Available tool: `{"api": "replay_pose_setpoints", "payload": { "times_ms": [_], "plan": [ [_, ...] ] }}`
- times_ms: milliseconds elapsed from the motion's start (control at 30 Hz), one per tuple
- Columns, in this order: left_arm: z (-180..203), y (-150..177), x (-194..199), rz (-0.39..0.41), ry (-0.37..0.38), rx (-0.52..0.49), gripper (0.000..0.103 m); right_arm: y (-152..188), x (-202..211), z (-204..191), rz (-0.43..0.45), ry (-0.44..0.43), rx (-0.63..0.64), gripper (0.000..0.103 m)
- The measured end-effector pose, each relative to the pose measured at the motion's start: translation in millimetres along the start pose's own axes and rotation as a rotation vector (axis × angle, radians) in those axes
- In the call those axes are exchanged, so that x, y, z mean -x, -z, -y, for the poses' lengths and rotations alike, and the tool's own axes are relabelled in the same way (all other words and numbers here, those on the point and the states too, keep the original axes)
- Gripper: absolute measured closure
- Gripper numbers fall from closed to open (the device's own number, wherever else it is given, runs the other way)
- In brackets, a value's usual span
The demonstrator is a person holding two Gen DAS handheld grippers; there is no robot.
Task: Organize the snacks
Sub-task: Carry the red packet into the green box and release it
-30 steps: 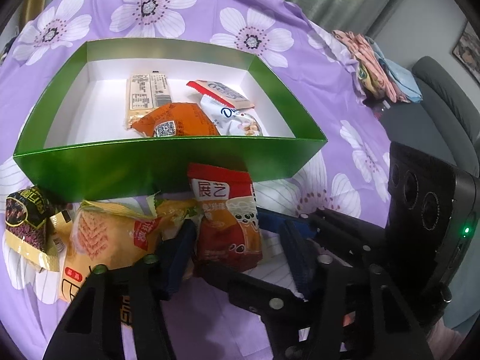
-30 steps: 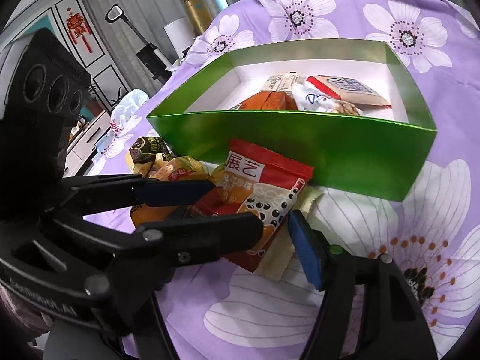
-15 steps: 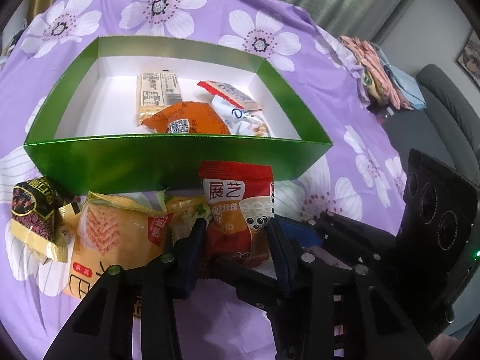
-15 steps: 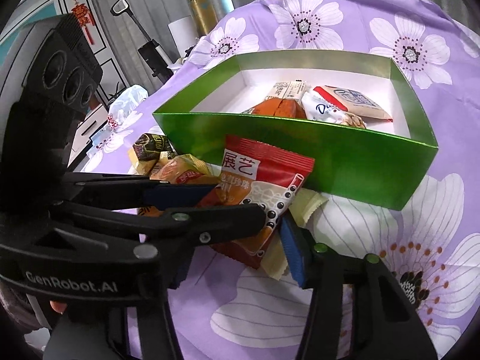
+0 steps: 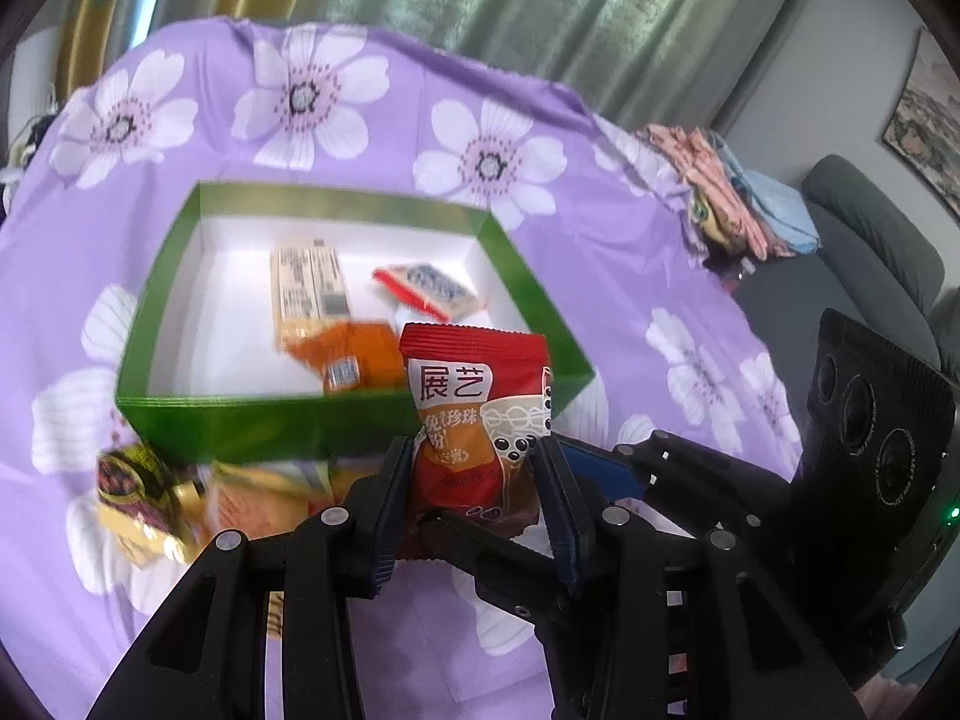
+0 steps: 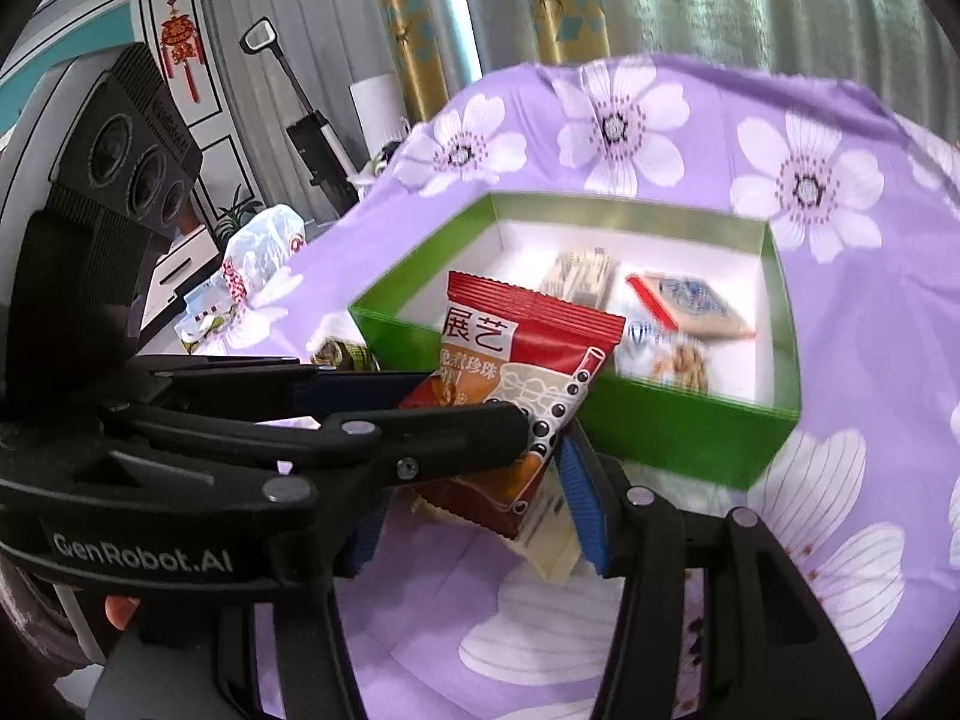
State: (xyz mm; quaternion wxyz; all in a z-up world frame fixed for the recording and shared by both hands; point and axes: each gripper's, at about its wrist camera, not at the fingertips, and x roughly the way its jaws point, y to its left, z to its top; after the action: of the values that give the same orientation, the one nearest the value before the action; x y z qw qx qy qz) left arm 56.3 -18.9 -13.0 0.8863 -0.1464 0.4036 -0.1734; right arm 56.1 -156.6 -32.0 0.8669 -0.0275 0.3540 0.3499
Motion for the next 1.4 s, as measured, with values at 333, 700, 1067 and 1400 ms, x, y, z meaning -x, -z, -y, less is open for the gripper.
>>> {"api": "replay_pose_setpoints", "payload": {
  "times_ms": [333,700,1067,1400],
  "plan": [
    [-14.5,-39.8,-1.5,0.050,-0.015,0.008,0.062,-40.2,-9.3,3.4,0.059,0.007,0.030,0.051],
    [-43.6,-61.9,-30.5,0.035,-0.019,0.057,0.062,-66.5,-46.5,19.1,0.039,0.015,0.033,0.051],
    [-56.7,-62.1,-44.6,0.014,-0.076,0.104,0.058,-65.9,-67.4,24.1,-0.008,0.050,0.020,0.044],
    [-54.3,-51.3,-10.7,0.055,-0.123,0.114,0.013,-58.2,-37.7,17.0,0.018,0.163,0.018,0.017]
  ]
}}
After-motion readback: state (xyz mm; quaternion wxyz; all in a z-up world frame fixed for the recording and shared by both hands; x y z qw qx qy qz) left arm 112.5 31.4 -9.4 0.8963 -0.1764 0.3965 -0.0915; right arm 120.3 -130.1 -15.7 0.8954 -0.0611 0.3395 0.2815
